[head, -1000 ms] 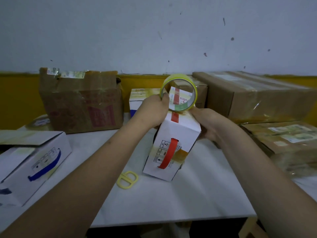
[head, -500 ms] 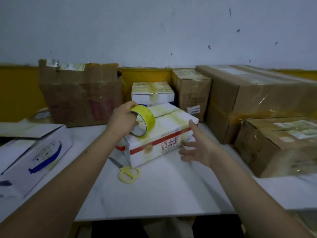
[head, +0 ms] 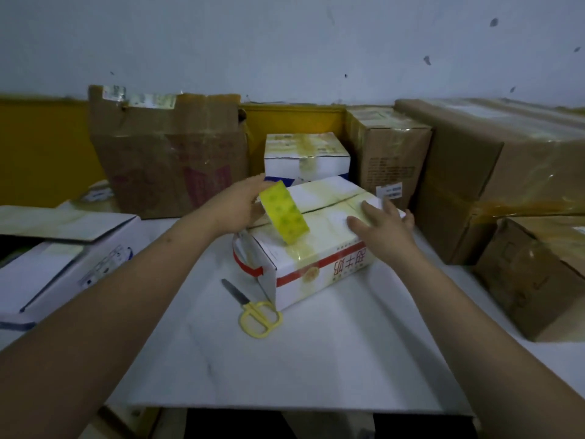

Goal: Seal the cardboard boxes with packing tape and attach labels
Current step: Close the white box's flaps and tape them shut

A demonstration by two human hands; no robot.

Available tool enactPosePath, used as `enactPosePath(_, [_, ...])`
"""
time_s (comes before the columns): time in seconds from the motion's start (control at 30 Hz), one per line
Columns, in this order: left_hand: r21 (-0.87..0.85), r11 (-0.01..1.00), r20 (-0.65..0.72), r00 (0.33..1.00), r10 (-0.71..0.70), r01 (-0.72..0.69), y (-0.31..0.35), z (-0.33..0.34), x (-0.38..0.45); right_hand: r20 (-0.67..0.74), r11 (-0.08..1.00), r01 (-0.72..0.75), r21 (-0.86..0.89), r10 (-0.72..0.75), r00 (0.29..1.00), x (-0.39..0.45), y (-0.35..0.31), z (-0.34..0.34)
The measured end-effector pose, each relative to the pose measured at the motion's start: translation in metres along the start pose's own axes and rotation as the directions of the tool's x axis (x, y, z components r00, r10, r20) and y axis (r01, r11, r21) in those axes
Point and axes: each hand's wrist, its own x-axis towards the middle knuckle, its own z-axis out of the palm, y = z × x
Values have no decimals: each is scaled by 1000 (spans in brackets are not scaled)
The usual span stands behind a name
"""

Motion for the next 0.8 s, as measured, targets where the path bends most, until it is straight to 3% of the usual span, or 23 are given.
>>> enactPosePath(0.17, [225,970,-91,993,-69,89,-23,-29,10,63,997,-13,-71,17,998,8,0,-7])
enactPosePath(0.27, [72,967,-165,959,-232,246,-42,-25,6,60,996,49,-72,-45,997,7,2,-6])
enactPosePath(0.37, [-196,870,-105,872,-478,453,-52,-4,5,90,978,89,-190,-73,993,5,0,-11])
enactPosePath(0.5, [-232,879,-122,884,-451,416,-46,-3,8,58,994,63,-94,-57,997,-1,1,-17])
enactPosePath(0.57, [-222,881,-79,892,-444,419,-44,-8,8,38,999,25,26,-26,999,-9,1,-25])
enactPosePath(0.63, [-205,877,-36,892,-450,434,-41,-10,6,40,999,16,30,-17,999,-16,-3,-34])
enactPosePath(0.73, [-250,863,-39,886,-463,440,-39,-8,4,-113,983,182,-18,-183,977,-24,-29,-39])
enactPosePath(0.8, [-357,827,-86,867,-492,434,-38,-6,0,-133,932,338,132,-322,937,-30,-63,-37])
